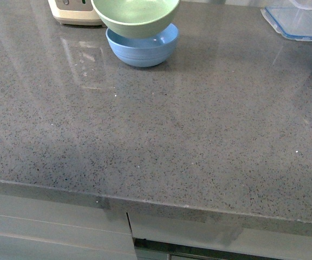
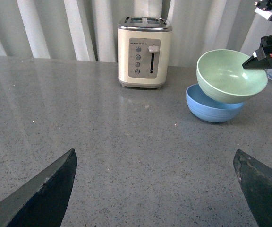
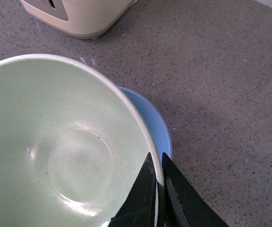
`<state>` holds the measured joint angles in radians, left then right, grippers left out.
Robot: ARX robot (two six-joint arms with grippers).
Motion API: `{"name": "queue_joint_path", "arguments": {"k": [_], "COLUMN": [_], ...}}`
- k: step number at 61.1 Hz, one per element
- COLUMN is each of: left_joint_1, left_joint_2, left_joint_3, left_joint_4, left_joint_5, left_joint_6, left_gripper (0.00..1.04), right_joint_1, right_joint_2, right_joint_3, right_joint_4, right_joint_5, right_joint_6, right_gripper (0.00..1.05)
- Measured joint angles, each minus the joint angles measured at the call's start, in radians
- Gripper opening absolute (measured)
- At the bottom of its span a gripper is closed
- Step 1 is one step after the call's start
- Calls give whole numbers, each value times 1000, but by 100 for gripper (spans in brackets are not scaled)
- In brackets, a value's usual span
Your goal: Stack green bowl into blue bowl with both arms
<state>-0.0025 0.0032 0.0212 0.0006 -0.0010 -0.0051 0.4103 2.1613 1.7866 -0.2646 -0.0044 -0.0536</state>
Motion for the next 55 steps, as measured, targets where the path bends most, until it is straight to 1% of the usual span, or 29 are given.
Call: {"name": "queue_joint_path", "arguments": {"k": [21,49,50,51,55], "left_joint_1": [0,0,0,0,0], "left_joint_2": [0,0,0,0,0], "left_joint_3": [0,0,0,0,0], "left_joint_4": [0,0,0,0,0], "left_joint_5": [0,0,0,0,0], "left_joint_6": [0,0,0,0,0], "left_gripper": [98,98,98,98,98], "right_joint_1": [11,-2,-3,-3,-4], "right_joint_2": [51,89,89,89,89], "right_joint_3": [30,80,80,80,80], "right_joint_4": [8,10,11,11,11], "right_joint_5": [2,-7,-8,-8,-9], "right_joint_6": [-7,-43,-50,-52,-52], "right_gripper": [1,1,1,4,18]}}
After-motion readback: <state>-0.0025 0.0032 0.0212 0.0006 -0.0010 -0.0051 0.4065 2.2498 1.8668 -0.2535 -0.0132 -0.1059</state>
